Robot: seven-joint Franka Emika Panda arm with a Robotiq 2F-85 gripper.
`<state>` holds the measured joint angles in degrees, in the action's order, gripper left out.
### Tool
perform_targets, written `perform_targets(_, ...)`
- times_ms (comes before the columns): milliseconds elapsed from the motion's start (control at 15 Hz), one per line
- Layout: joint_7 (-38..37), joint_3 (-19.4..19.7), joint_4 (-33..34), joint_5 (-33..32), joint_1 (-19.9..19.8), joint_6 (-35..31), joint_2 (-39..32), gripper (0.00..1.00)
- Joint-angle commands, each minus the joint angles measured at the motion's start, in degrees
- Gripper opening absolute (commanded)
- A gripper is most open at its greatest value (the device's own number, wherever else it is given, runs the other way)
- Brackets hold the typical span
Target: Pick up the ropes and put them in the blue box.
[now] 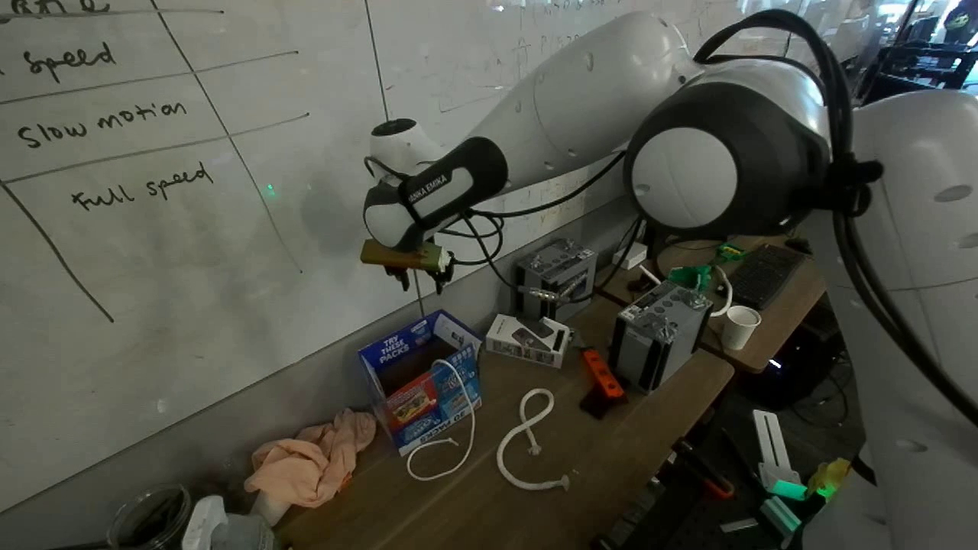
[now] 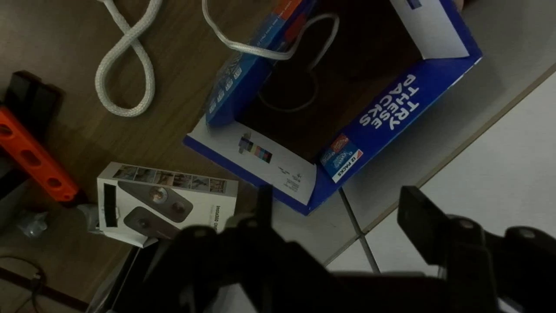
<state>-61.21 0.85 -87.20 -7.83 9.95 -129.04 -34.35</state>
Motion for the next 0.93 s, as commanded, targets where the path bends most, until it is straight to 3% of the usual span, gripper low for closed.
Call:
perform_targets(0, 5.8, -0.3, -2.4, 2.3, -0.8, 3.0, 3.0, 1.0)
perform_targets(600, 30.3, -0.9, -23.7, 11.0, -6.6, 11.9, 22.6, 1.0)
perform_targets(867, 39.1, -1.0, -35.4, 15.5, -7.7, 8.5, 27.0, 1.0)
